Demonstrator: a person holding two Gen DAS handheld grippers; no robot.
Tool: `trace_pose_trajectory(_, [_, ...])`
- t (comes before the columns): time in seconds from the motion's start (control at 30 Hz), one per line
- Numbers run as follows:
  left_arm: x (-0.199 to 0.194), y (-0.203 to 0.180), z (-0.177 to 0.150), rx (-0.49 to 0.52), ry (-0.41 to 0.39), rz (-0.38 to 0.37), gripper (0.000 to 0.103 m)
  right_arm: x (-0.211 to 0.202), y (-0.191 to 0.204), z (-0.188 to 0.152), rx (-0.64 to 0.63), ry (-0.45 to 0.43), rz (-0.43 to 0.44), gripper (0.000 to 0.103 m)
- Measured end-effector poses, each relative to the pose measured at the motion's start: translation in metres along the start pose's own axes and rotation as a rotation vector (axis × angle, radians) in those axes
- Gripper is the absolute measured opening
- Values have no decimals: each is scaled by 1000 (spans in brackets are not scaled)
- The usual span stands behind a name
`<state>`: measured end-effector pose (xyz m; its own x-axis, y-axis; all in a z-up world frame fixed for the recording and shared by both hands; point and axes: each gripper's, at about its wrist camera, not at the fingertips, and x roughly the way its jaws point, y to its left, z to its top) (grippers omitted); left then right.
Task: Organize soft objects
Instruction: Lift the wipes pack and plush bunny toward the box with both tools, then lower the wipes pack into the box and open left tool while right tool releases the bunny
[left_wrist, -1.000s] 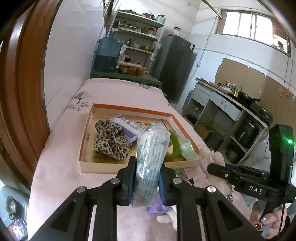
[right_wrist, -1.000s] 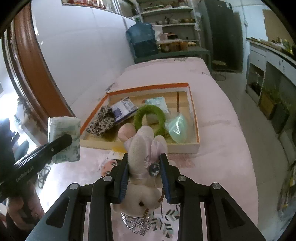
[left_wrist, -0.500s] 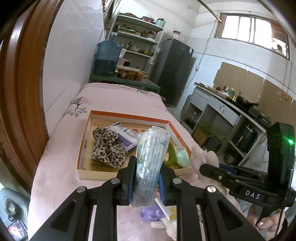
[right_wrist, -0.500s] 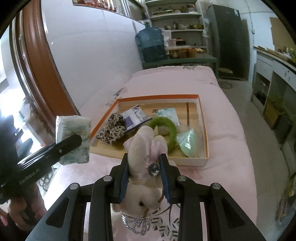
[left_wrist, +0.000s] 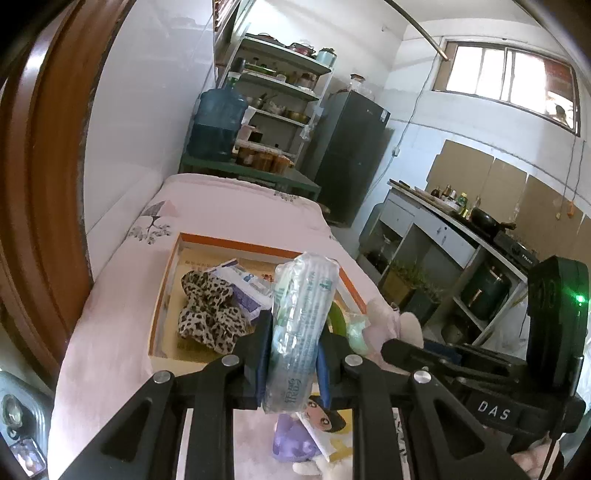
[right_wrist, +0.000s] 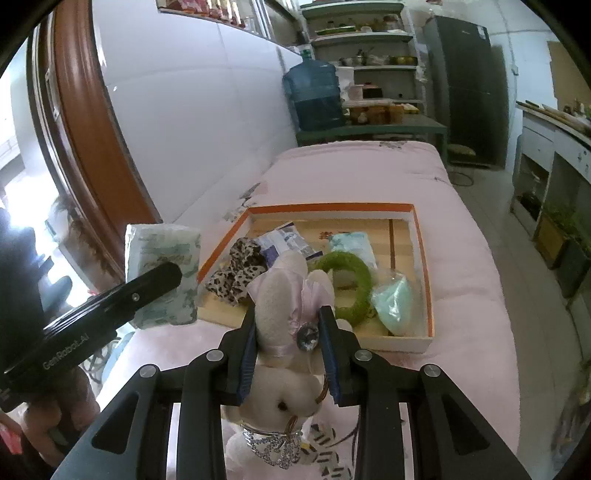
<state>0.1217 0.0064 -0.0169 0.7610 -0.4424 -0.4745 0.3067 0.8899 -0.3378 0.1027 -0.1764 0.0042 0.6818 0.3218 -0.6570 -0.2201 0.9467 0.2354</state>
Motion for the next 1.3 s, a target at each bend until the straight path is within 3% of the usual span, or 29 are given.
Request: trace_pose_trajectory(1.3, [68,9,38,5,37,11,22,56,-19,49,-1,17,14,32])
